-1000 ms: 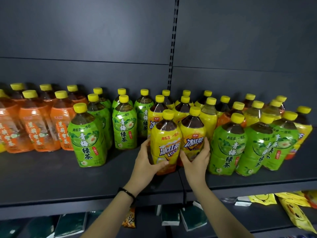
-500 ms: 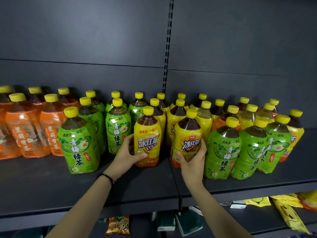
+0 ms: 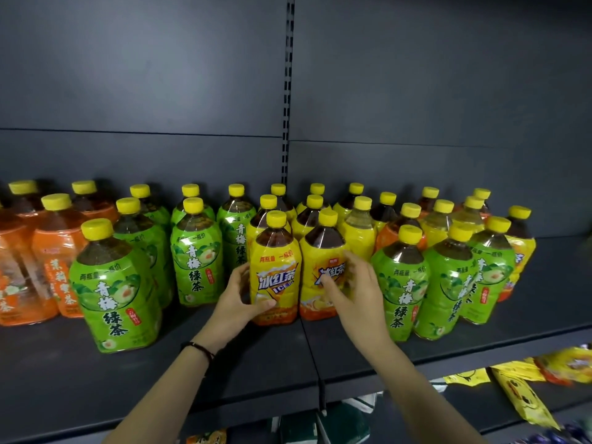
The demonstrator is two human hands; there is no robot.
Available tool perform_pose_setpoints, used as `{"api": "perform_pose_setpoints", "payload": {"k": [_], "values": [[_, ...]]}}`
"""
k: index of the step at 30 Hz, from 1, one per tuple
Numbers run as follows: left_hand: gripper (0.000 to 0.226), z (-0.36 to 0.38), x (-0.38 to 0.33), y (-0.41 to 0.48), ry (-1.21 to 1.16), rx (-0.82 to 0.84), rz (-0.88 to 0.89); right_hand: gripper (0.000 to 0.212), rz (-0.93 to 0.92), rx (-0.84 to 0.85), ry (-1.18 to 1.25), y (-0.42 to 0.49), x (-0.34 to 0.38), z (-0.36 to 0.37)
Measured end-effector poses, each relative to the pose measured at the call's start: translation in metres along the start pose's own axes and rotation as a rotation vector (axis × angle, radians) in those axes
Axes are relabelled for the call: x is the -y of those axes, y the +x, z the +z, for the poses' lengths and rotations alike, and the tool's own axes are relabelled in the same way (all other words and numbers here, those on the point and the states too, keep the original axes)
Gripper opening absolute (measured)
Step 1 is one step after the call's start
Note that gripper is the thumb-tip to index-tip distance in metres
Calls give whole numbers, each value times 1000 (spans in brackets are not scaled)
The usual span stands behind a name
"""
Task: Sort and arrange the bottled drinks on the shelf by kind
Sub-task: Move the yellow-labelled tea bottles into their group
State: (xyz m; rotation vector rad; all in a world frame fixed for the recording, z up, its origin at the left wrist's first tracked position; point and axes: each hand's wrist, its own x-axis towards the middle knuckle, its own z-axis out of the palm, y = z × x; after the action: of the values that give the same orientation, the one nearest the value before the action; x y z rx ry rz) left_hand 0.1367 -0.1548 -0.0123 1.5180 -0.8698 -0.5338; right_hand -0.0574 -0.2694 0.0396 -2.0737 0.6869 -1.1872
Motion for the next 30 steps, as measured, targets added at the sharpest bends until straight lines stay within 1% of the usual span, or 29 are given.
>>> {"api": "perform_pose_setpoints", "payload": {"k": [2, 3, 4, 6, 8, 10, 12, 14, 16, 17, 19, 20, 21, 23, 25, 26, 28, 30], "values": [[97, 0, -3, -1, -1, 17, 4, 48, -146, 41, 9, 12, 29, -23], [101, 2, -5, -2, -11, 26, 3, 42, -184, 80, 42, 23, 45, -36], [106, 3, -6, -3, -27, 26, -4, 38, -193, 113, 86, 38, 56, -48], [107, 7, -12, -4, -55, -14, -15, 29, -186, 147, 125, 76, 70, -66], [108, 12, -19, -2, -61, -86, 22, 28, -153, 161, 21, 119, 67, -75], [106, 16, -29, 0, -103, -135, 71, 38, -67, 229, -124, 152, 54, -75], [100, 20, -40, 2, -159, -145, 100, 52, 19, 332, -260, 172, 39, -71], [94, 21, -43, 4, -180, -139, 98, 66, 92, 428, -383, 185, 21, -65], [95, 21, -42, 4, -174, -140, 93, 81, 186, 484, -468, 194, 4, -62], [97, 21, -41, 4, -172, -141, 86, 88, 232, 495, -460, 196, -1, -62], [101, 20, -40, 4, -176, -141, 72, 98, 294, 504, -325, 200, -9, -62], [101, 21, -41, 4, -176, -139, 77, 100, 305, 494, -258, 204, -13, -61], [100, 22, -42, 4, -176, -137, 79, 95, 306, 482, -219, 204, -14, -61], [97, 22, -42, 4, -160, -138, 76, 81, 303, 450, -172, 206, -17, -61], [94, 21, -40, 6, -147, -147, 74, 70, 298, 388, -132, 207, -21, -62], [96, 22, -40, 5, -147, -153, 75, 64, 280, 344, -102, 208, -22, -61], [98, 22, -39, 5, -145, -157, 78, 43, 209, 249, -10, 207, -12, -64], [94, 22, -38, 5, -142, -153, 73, 31, 139, 156, 140, 206, 4, -67]]}}
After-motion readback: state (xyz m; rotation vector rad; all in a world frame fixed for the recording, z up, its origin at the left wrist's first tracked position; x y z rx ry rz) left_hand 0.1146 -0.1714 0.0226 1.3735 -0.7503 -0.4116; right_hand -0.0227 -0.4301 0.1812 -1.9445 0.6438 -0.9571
